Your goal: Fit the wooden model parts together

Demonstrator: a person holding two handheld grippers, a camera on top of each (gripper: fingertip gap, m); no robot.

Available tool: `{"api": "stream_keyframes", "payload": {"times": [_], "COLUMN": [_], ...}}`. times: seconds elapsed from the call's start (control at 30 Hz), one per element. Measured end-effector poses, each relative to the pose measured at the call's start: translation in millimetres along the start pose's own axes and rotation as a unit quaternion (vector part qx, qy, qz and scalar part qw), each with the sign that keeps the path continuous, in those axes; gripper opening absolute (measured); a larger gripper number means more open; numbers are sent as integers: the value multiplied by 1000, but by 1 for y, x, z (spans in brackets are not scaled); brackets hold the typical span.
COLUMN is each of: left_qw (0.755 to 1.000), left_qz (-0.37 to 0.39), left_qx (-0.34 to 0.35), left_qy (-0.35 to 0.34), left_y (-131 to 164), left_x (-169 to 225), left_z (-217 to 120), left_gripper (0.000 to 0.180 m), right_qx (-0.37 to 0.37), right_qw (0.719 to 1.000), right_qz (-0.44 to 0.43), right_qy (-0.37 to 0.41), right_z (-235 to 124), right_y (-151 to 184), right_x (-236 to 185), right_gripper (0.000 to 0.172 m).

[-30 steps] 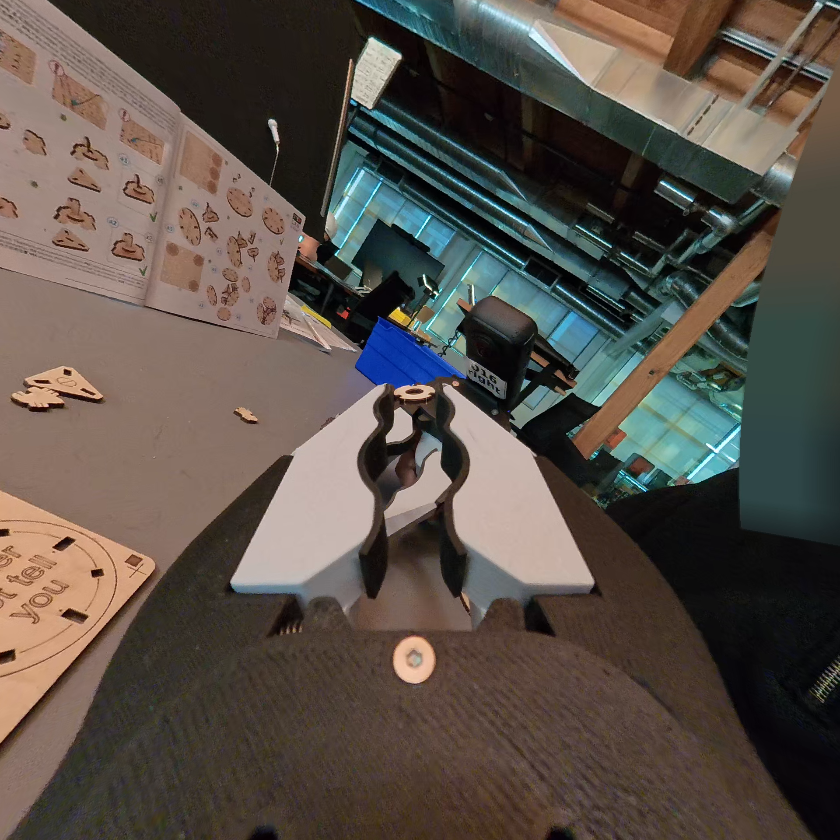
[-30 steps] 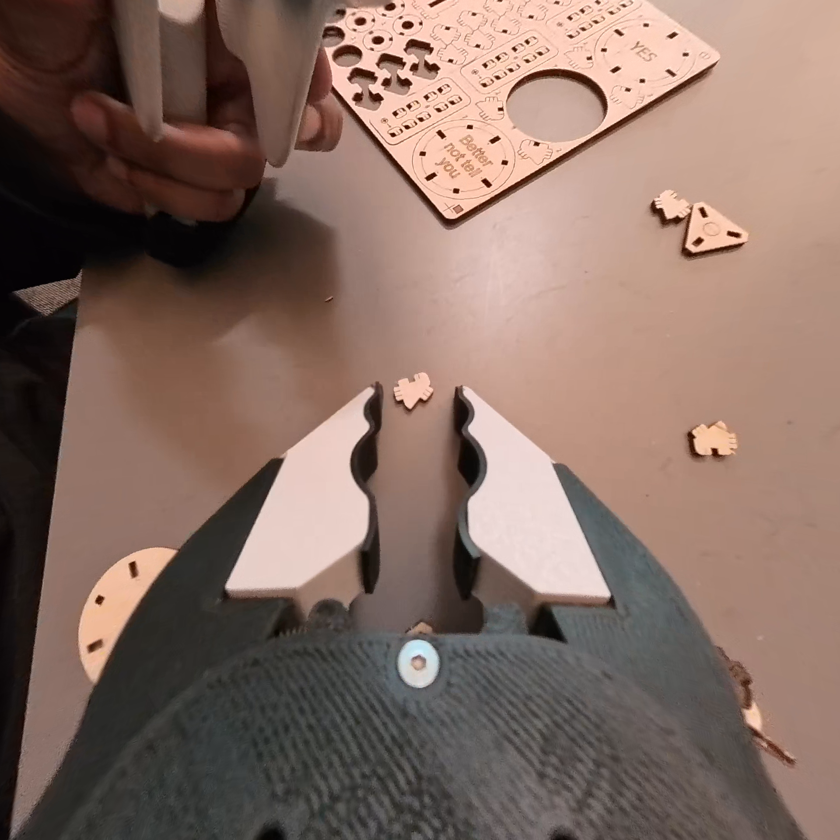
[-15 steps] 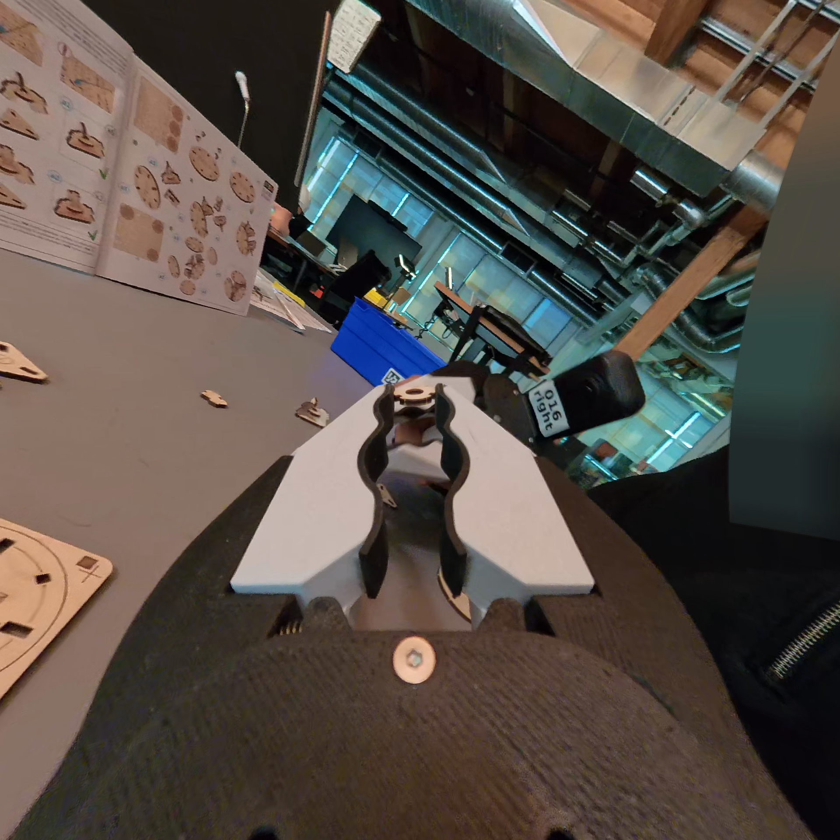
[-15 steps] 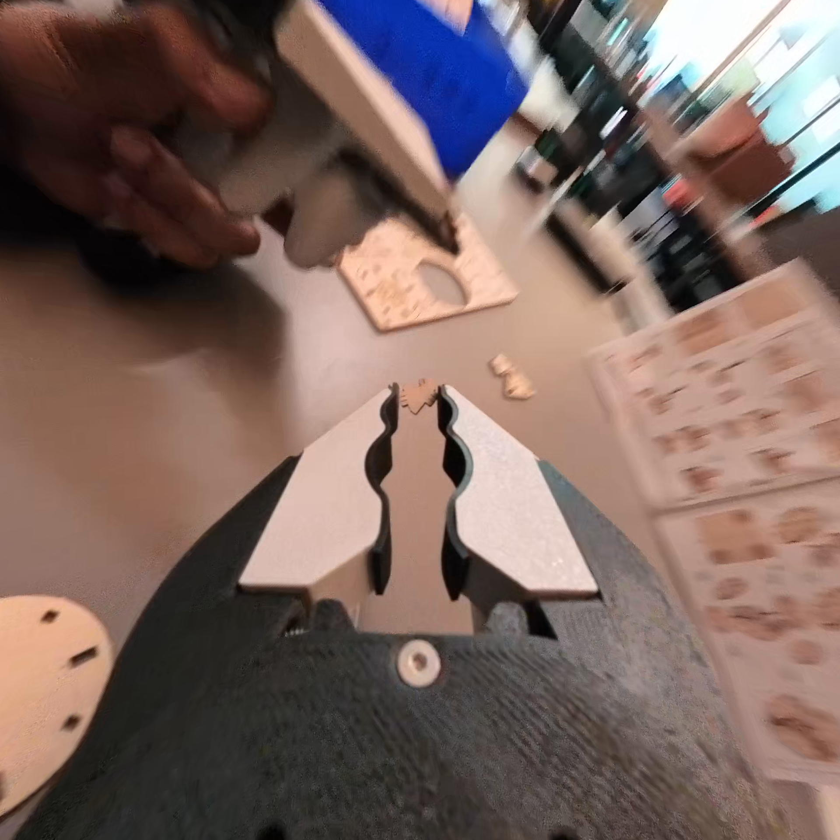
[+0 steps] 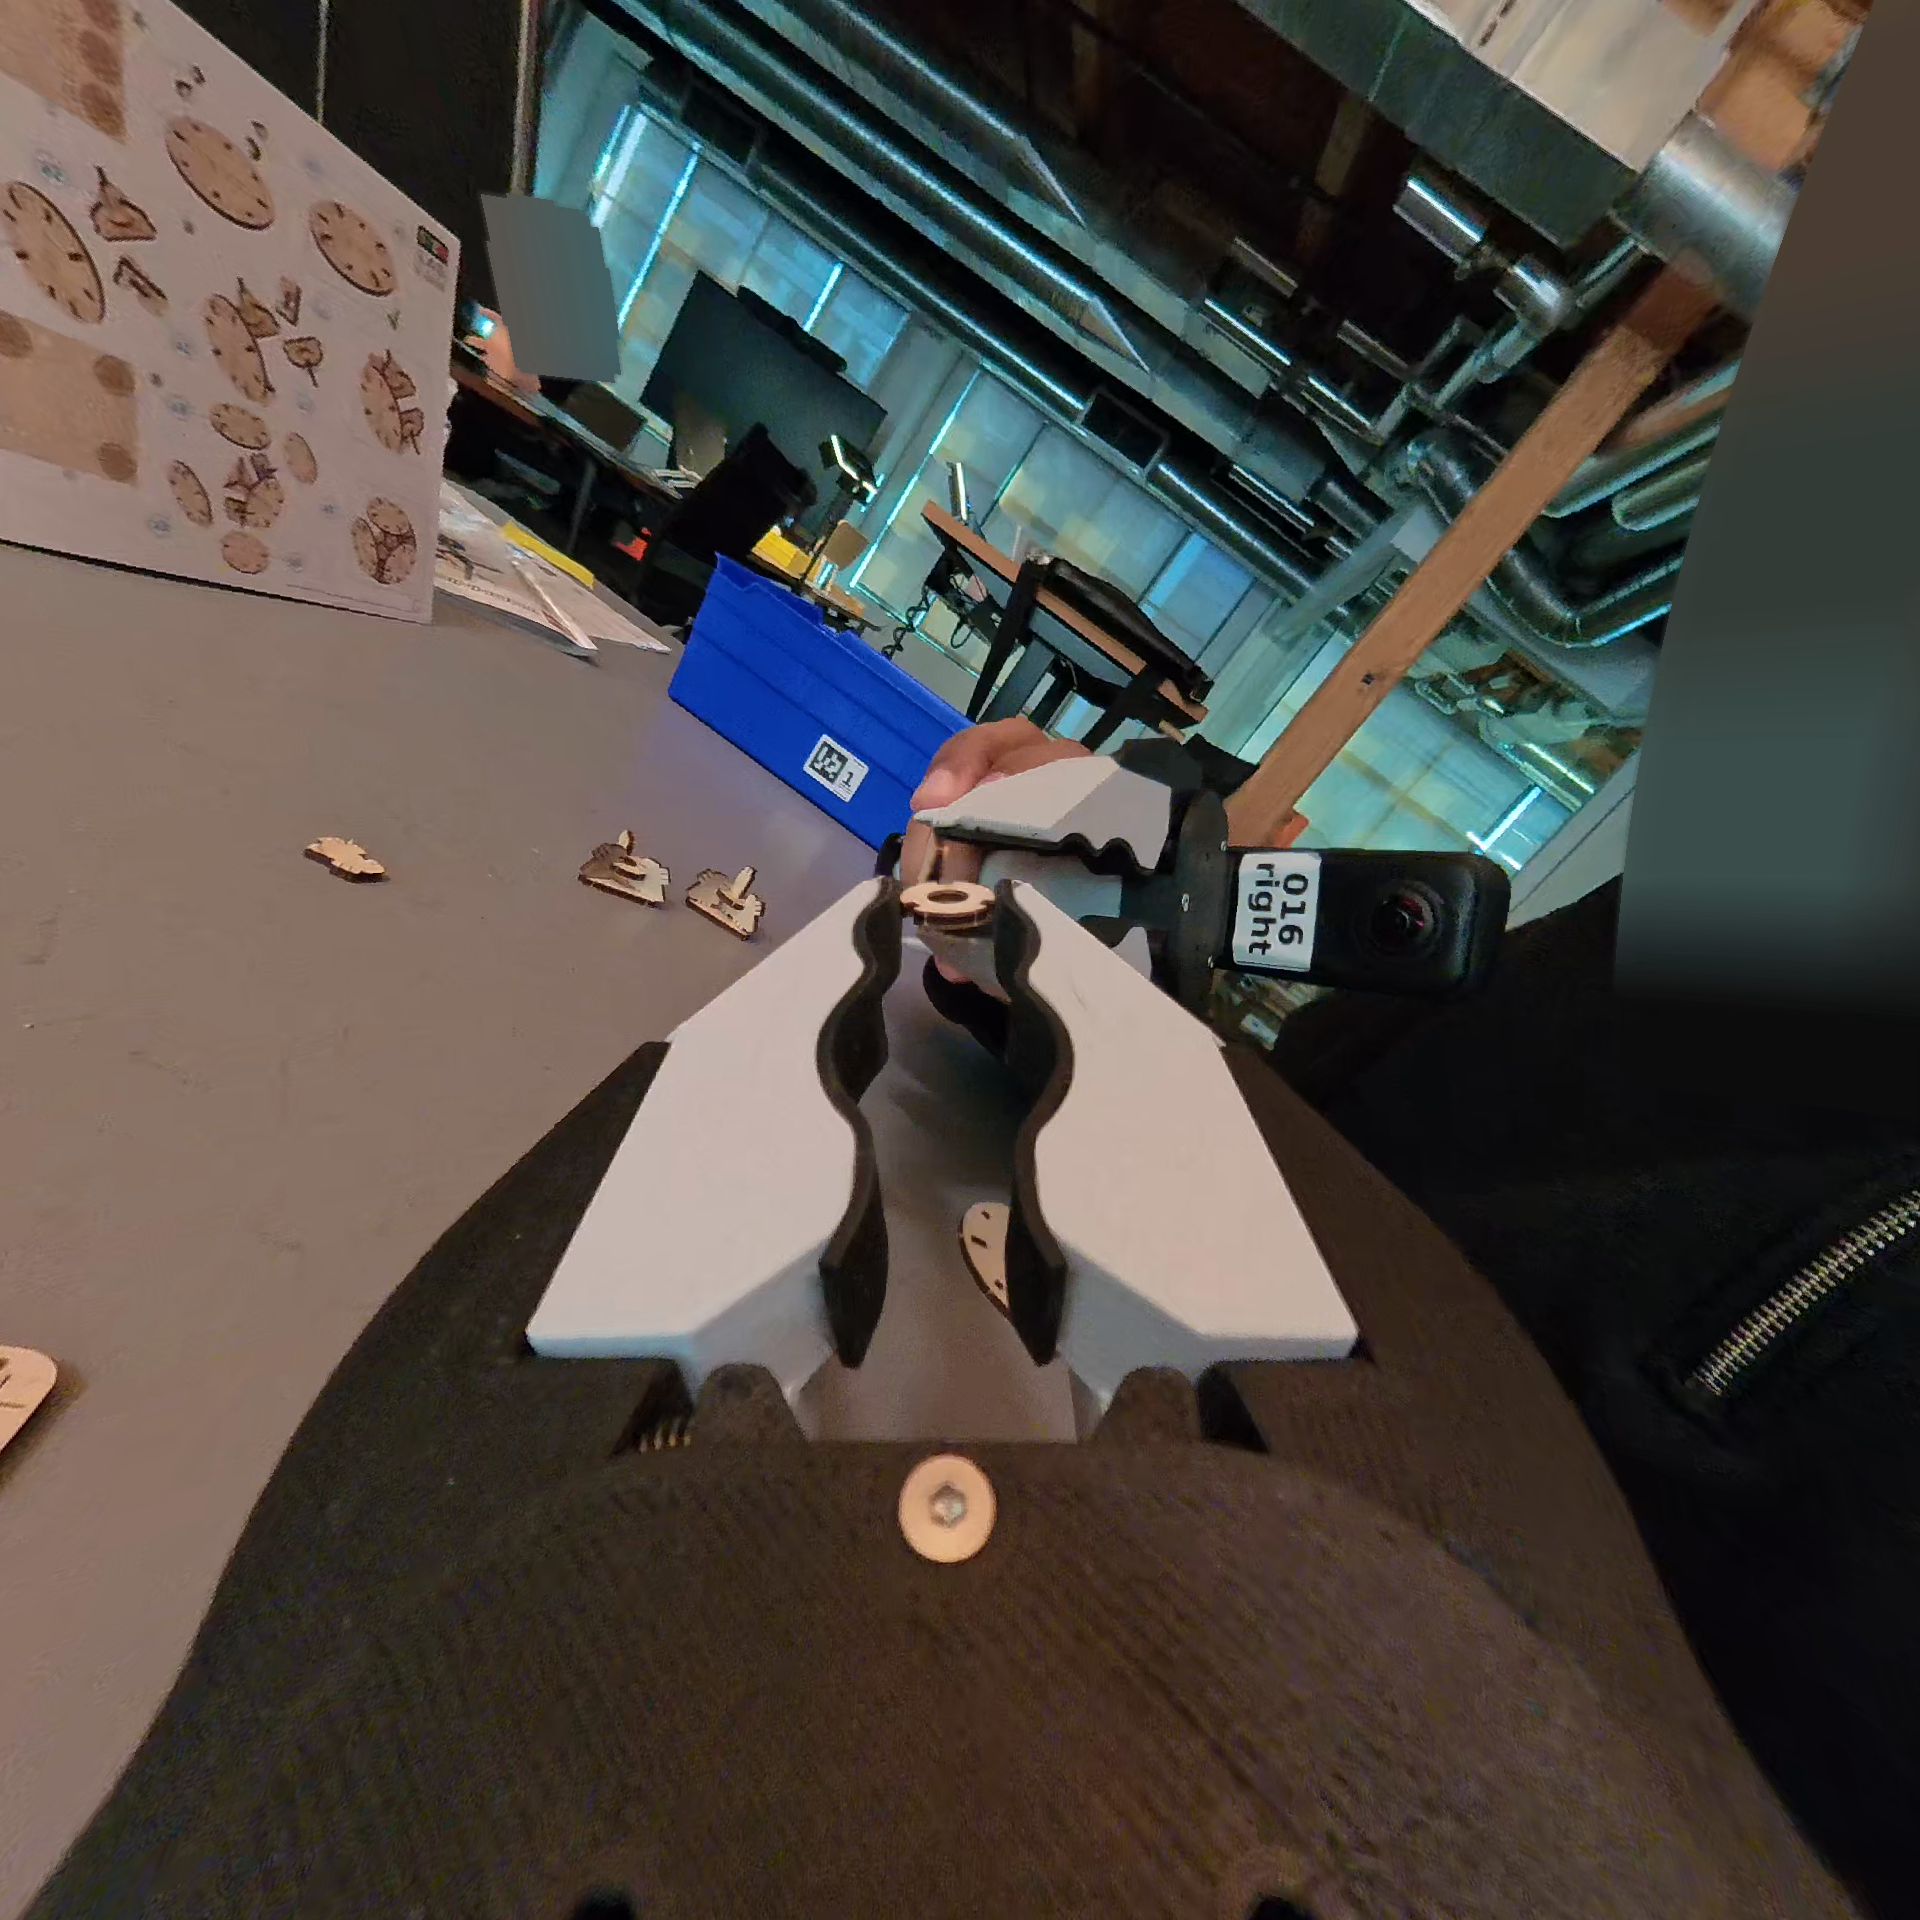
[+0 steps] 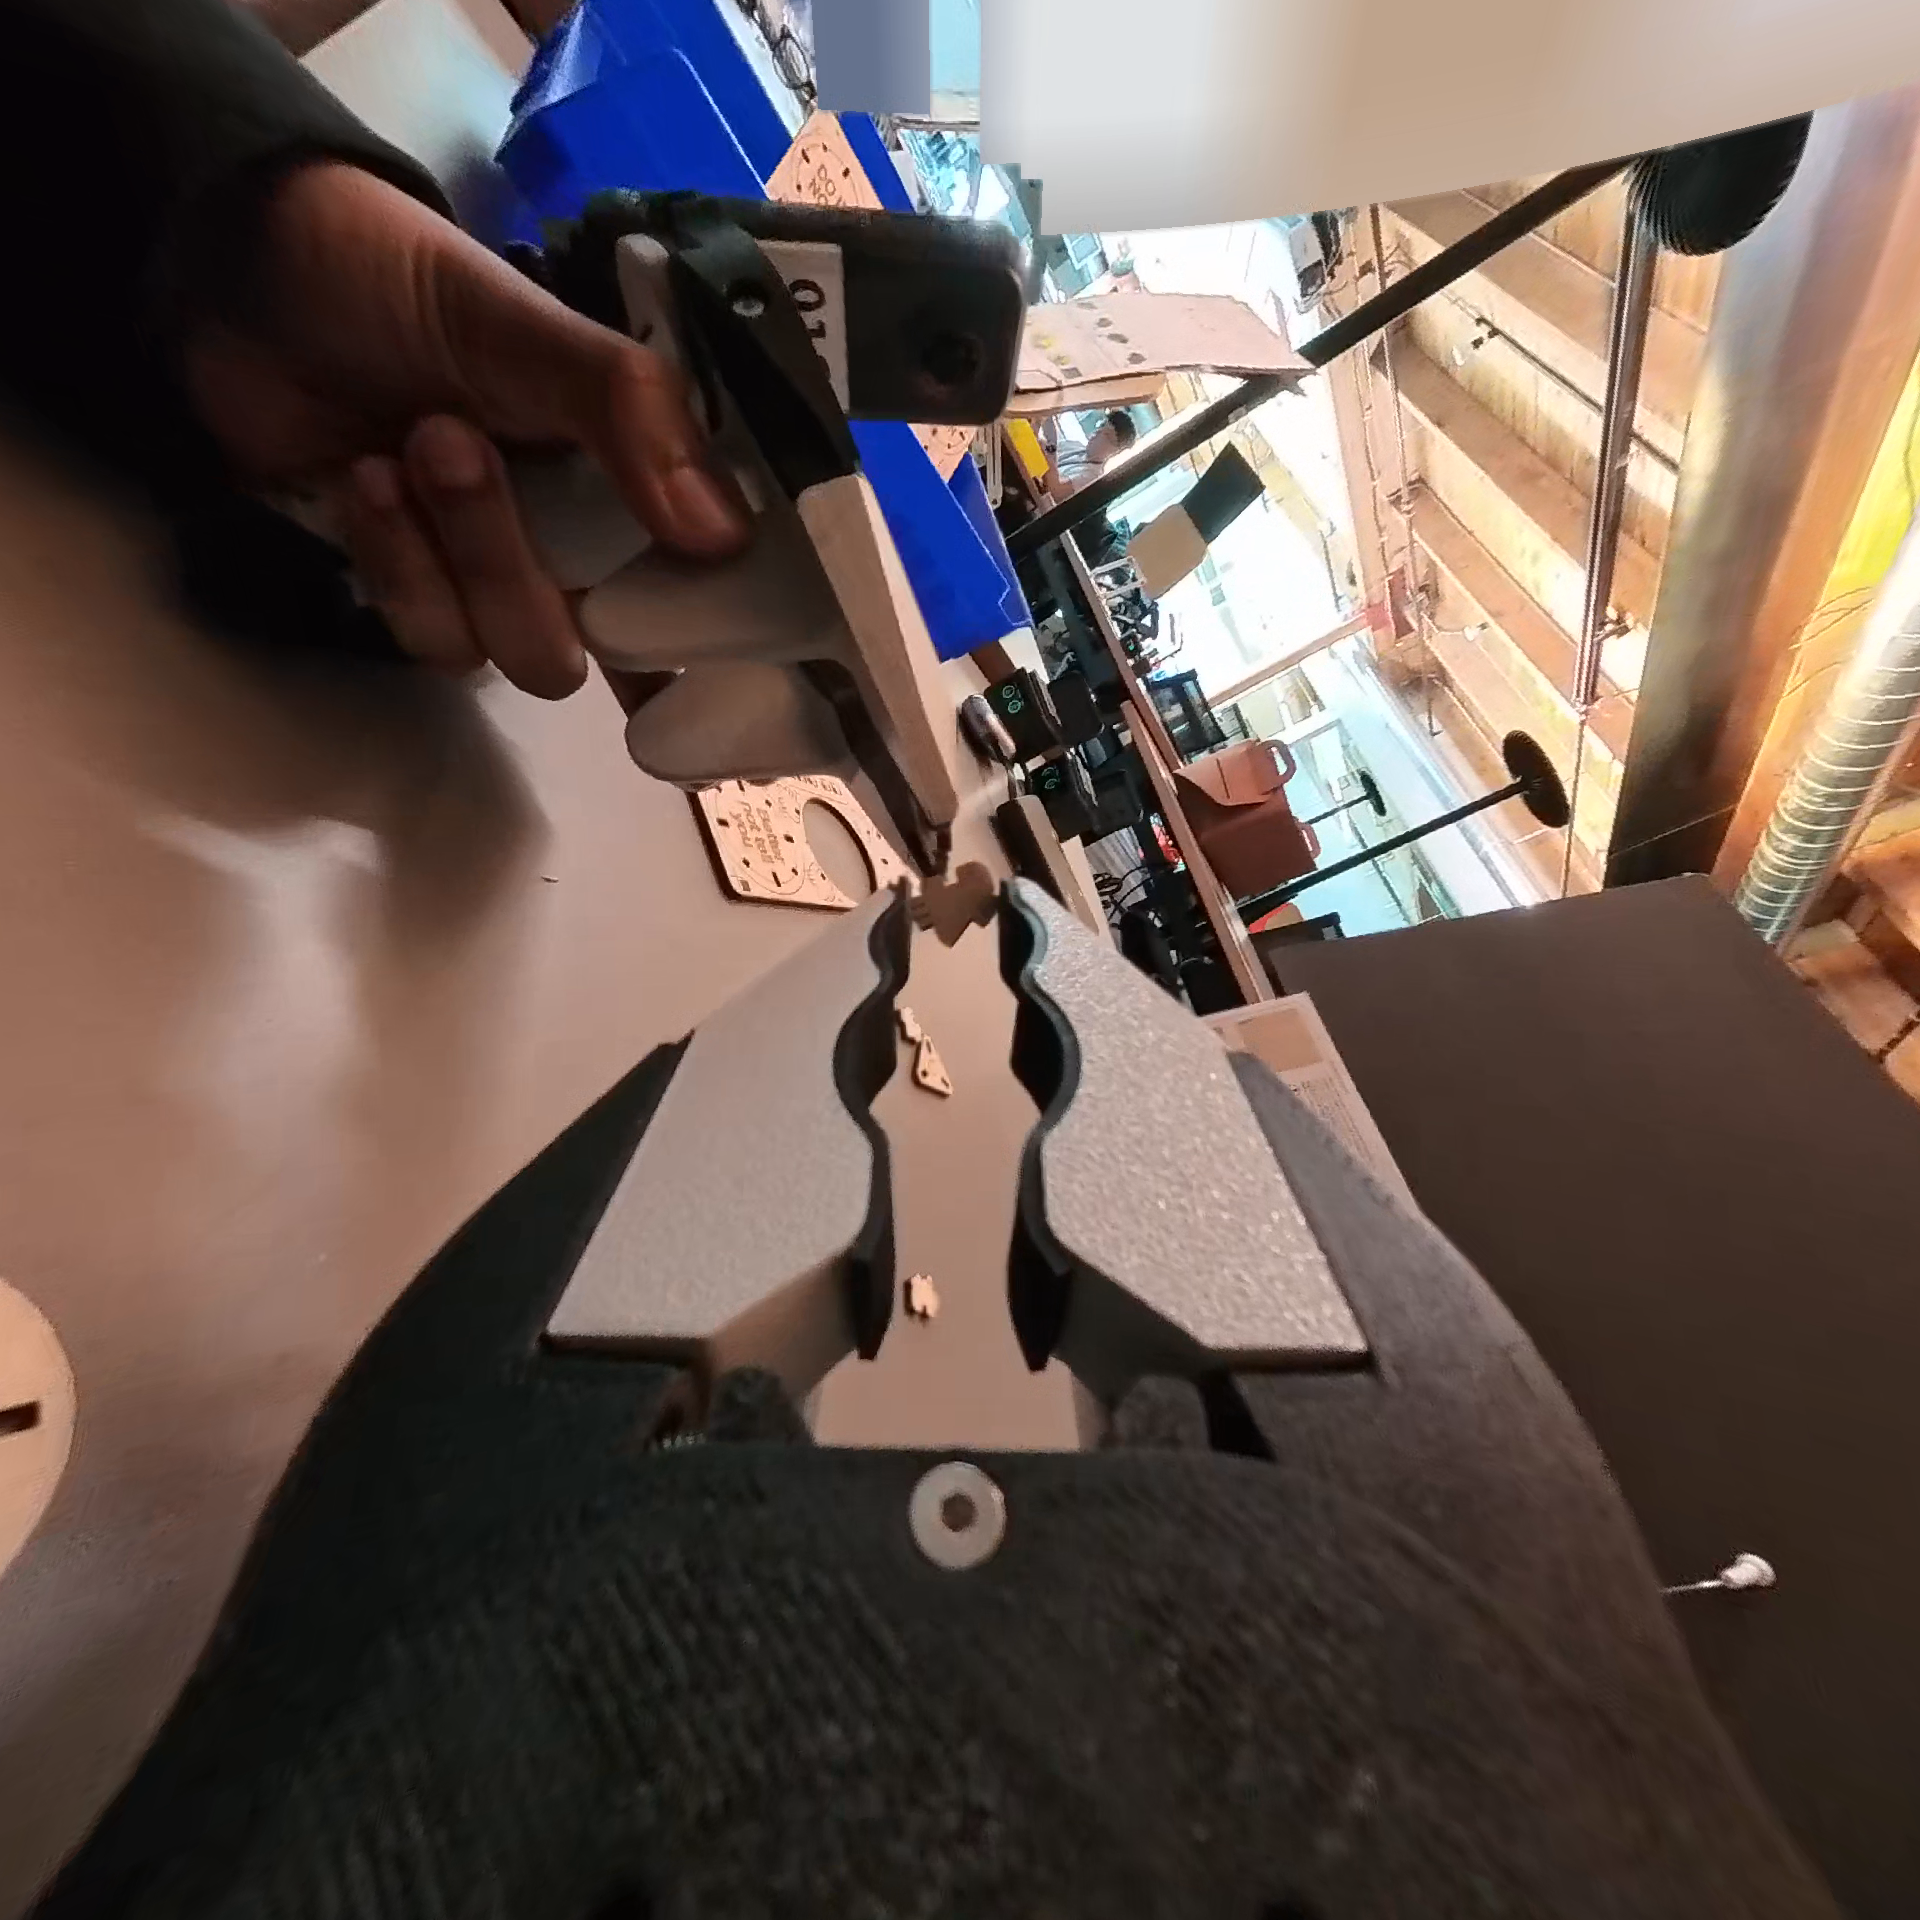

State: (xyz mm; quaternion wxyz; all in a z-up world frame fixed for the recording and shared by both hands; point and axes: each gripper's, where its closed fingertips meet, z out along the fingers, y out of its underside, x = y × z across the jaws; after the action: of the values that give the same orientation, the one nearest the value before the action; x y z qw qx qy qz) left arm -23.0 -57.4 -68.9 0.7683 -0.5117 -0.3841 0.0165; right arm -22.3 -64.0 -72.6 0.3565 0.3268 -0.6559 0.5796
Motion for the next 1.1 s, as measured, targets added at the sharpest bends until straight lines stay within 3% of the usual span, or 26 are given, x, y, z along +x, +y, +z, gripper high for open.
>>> {"api": "stream_keyframes", "payload": {"times": [1.1], "left_qw": [1000], "left_qz": [-3], "left_qx": [-11], "left_qy": [11], "left_y": [4], "left_x": [4], "left_z": [2], "left_gripper": [15], "right_qx": [16], "right_qw": [998], "right_qz": [55], "right_qy": [-39], "right_z": [-6], "right_y": [-5], "right_x": [-3], "right_gripper": [15]}}
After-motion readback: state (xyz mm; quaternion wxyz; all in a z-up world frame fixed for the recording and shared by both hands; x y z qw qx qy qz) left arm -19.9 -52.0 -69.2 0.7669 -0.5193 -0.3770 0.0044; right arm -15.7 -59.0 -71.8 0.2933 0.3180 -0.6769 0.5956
